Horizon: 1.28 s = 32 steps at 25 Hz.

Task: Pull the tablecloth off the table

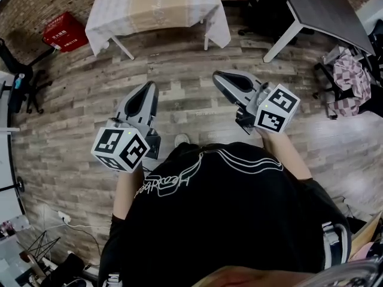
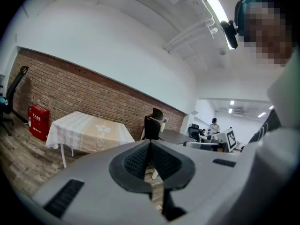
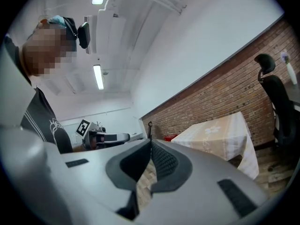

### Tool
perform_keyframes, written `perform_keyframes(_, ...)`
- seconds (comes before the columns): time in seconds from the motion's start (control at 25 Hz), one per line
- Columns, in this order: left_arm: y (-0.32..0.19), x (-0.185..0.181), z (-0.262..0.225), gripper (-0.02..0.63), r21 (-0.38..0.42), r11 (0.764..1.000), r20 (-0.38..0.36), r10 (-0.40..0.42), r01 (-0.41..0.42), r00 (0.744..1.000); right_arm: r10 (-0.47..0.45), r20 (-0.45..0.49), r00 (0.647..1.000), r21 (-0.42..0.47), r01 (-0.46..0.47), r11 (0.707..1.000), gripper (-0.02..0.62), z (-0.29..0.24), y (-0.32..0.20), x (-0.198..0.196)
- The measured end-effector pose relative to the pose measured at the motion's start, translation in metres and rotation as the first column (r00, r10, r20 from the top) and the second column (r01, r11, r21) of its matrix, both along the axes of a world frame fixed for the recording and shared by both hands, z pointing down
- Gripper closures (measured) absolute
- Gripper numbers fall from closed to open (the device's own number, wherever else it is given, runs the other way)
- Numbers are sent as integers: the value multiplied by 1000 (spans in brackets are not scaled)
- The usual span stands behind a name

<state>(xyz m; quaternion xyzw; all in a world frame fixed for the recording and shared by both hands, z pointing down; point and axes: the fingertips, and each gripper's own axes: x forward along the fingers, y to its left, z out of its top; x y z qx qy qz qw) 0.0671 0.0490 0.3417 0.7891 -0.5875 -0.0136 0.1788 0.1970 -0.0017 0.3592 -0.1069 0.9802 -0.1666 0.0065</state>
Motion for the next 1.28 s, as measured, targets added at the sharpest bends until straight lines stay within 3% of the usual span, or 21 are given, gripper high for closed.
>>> perform_keyframes(0.2,-23,-39,2,600,-20,999,1,26,-26,1000,41,-30,999,151,-36,988,598,-7,-12,-36)
perform_keyframes(0.32,-32,-66,1,600,-17,999,9,46,-46,999,57,16,998,144,-58,988,598,-14,-20,-56)
perform_keyframes(0.48,-45,-99,3,600,-3,998,20,66,-66,998,99,-17,995,163,-95,982,598,-12,-36,-78)
perform_keyframes(0.84,-55,-156,18,600,2,996,-28,87,-87,996,222,-6,975,83,-221,972,597,3,-60,-112)
perform_keyframes(1.28,-95,-196,38,600,-19,999,-12,39,-39,999,245,-30,969,25,-244,969,597,26,-107,-132)
